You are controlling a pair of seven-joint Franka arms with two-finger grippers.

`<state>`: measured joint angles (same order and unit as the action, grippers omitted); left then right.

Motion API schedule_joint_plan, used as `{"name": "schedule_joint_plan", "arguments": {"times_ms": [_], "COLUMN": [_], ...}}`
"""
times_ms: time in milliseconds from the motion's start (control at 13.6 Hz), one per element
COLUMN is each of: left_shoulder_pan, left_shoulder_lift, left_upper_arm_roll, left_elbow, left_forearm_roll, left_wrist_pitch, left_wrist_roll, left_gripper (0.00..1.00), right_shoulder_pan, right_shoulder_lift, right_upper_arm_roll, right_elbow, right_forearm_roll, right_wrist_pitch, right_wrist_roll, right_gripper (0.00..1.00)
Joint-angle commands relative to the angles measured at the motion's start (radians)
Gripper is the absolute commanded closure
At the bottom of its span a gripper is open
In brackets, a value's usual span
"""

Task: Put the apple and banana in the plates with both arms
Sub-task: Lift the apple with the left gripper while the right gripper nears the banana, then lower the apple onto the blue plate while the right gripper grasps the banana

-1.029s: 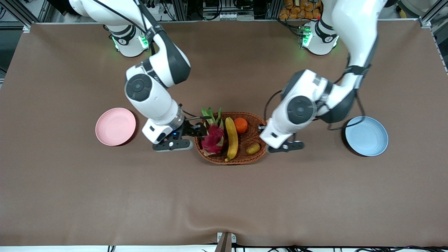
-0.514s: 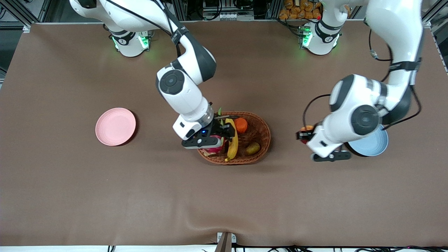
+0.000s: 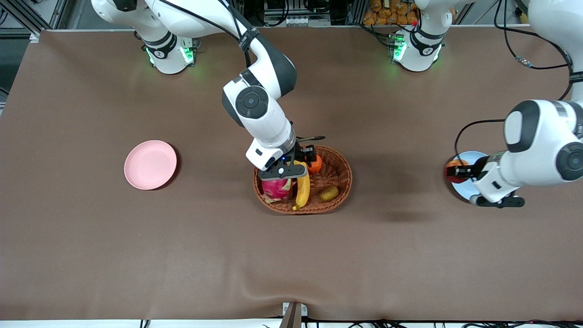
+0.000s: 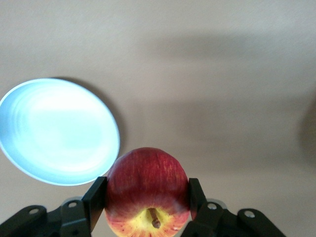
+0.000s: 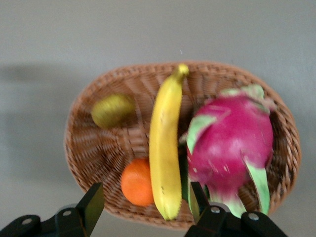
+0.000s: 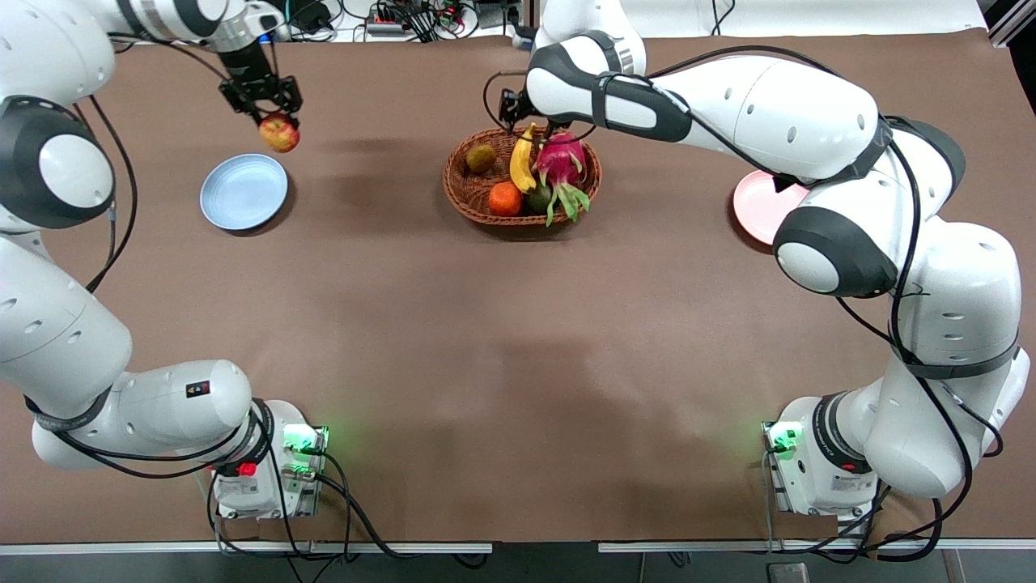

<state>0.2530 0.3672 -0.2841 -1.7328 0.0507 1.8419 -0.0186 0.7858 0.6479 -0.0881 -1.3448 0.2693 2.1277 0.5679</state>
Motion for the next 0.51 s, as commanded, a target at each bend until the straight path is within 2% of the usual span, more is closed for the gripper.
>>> {"name": "schedule_joint_plan", "arguments": {"times_ms": [0, 220, 294, 441], "left_shoulder_pan": [0.069, 0.166, 0.181, 0.225], "left_shoulder_lift": [-0.123, -0.131, -0.128, -0.114], "left_upper_arm_roll": [-0.012, -0.012, -0.012, -0.014], "left_elbow": [-0.167, -0.250, -0.273, -0.318], "left_forearm_roll": [0.014, 0.014, 0.026, 0.098], "left_wrist_pitch": [0.097, 0.204, 0.239, 0.319], "left_wrist_roll": [0.093, 0.233, 0.238, 0.238], "left_gripper": [0.80, 0.81, 0.82, 0.82], "right_shoulder_pan": [0.023, 0.032, 0.044, 0.050], "right_shoulder_lift": [0.010, 0.029, 0.039, 0.052], "right_upper_arm_roll": [-0.010, -0.009, -0.009, -0.010], "right_elbow": [-0.005, -0.022, -0.022, -0.022], "right_forearm_roll": [0.022, 0.034, 0.065, 0.077], "right_wrist_pitch": [-0.069, -0.066, -0.063, -0.057], "right_wrist_roll": [0.016, 0.018, 0.026, 0.032], "right_gripper": [0.21, 0.22, 0.23, 0.23]}}
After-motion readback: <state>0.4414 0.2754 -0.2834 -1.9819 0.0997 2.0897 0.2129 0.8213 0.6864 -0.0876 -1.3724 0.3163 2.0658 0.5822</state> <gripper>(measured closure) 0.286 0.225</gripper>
